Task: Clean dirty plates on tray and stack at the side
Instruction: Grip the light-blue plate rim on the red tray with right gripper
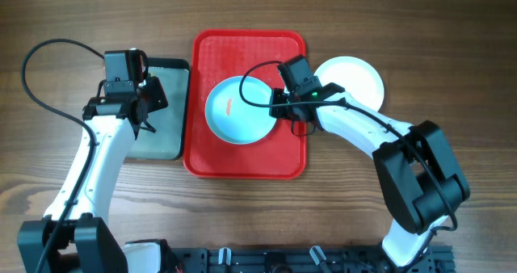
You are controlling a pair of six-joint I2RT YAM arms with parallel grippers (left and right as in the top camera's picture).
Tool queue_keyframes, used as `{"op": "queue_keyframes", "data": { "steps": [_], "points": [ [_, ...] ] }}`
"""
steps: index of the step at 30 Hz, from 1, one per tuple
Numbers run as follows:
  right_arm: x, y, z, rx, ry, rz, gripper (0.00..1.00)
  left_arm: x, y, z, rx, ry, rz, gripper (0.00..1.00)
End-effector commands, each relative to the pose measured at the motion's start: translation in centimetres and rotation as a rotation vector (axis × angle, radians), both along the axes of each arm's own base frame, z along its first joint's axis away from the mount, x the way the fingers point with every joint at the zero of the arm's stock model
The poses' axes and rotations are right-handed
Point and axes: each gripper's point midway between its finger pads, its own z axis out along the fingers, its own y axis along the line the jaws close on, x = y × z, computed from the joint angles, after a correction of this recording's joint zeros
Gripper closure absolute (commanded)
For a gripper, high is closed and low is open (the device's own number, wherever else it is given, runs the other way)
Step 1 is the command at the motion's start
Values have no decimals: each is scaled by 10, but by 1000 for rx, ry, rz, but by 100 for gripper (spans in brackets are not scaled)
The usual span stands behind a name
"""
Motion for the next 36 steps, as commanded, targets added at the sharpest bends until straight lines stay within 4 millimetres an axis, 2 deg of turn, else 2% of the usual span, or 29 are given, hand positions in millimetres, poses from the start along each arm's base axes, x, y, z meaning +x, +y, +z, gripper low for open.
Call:
{"op": "queue_keyframes", "data": {
  "steps": [1,4,10,15,19,21,33,36],
  "points": [
    [-10,-2,-23,-5,75,-31,83,-1,2,-2,17,3,-2,96],
    [-12,0,-25,5,84,-25,83,-1,2,-2,17,2,-2,96],
    [-11,1,-24,9,80,-30,92,1,3,0,18,-10,-2,96],
    [-8,2,-23,17,72,-33,91,8,3,5,20,-44,-1,95],
    [-9,1,-23,10,73,-29,80,15,3,10,21,-80,-1,95],
    [-8,1,-23,-4,58,-2,78,16,3,10,21,-83,-2,95],
    [-2,6,-18,18,24,16,79,12,3,8,20,-64,-1,94],
    [-4,5,-20,11,36,15,83,12,3,7,20,-62,-1,94]
  ]
}}
